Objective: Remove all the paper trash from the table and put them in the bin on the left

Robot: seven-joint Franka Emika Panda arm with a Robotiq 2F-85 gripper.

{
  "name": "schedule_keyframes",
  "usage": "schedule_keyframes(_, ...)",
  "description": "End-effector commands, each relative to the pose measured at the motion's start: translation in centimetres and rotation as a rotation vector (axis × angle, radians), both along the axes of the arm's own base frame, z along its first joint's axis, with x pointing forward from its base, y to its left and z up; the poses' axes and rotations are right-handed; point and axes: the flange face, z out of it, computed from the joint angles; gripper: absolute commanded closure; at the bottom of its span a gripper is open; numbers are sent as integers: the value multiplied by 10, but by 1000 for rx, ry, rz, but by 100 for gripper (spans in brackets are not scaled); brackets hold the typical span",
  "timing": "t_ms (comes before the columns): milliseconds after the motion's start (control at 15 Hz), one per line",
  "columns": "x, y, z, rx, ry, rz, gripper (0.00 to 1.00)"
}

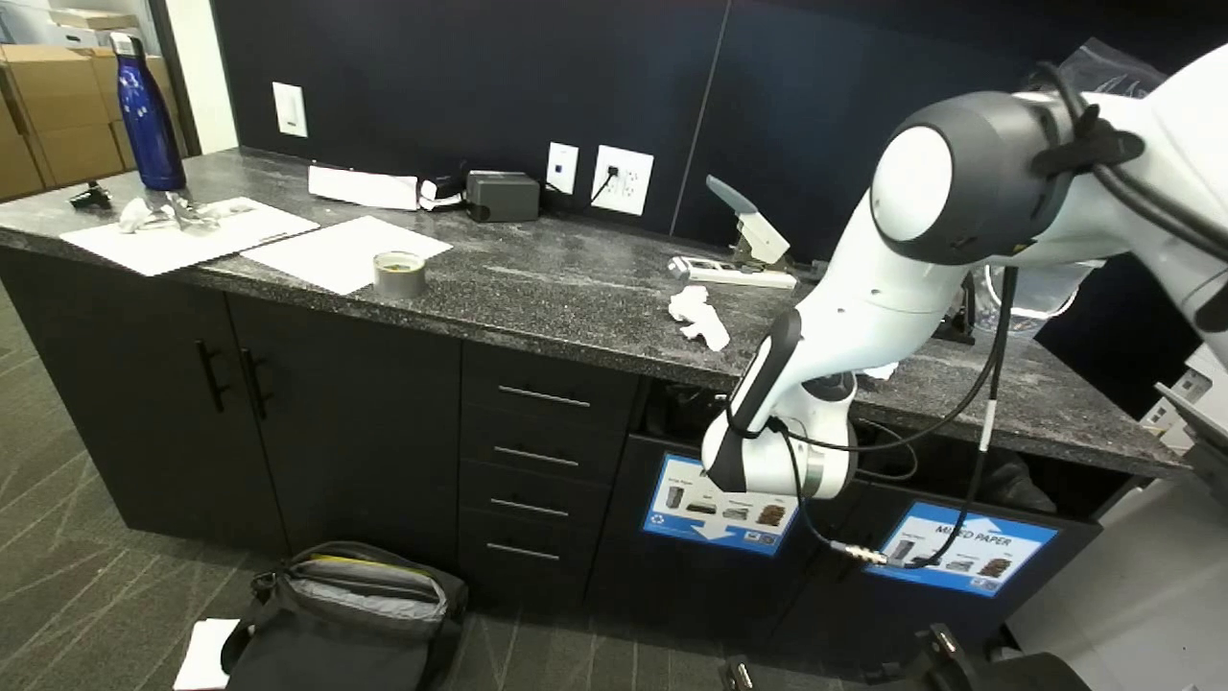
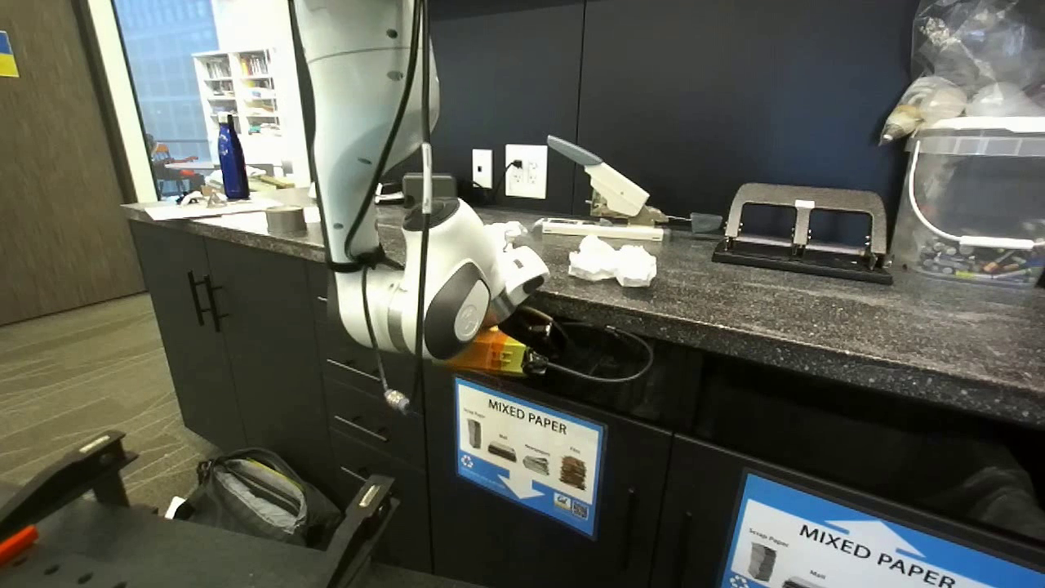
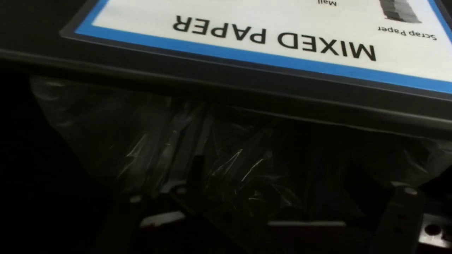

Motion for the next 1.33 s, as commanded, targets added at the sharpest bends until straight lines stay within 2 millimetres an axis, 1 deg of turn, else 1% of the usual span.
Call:
schedule_keyframes(0, -29, -3, 60, 7, 86, -43, 0)
schedule_keyframes(267, -54, 10, 98, 49, 267, 29, 0)
schedule_keyframes(333, -60, 9, 110, 50, 316, 16, 0)
schedule_keyframes(400, -64, 4, 124, 44, 330, -33, 0)
schedule_keyframes(533, -66, -6, 152, 31, 376, -56, 0)
schedule_keyframes(600, -62, -13, 161, 1, 390, -68, 0)
schedule_keyframes(667, -54, -18, 175, -24, 389, -81, 0)
schedule_keyframes(800, -37, -19, 212, -72, 362, -101, 0)
schedule_keyframes(1000, -7, -23, 251, -142, 328, -137, 0)
schedule_keyframes(1133, 10, -27, 269, -172, 314, -155, 0)
schedule_keyframes(1267, 24, -37, 281, -187, 307, -179, 0)
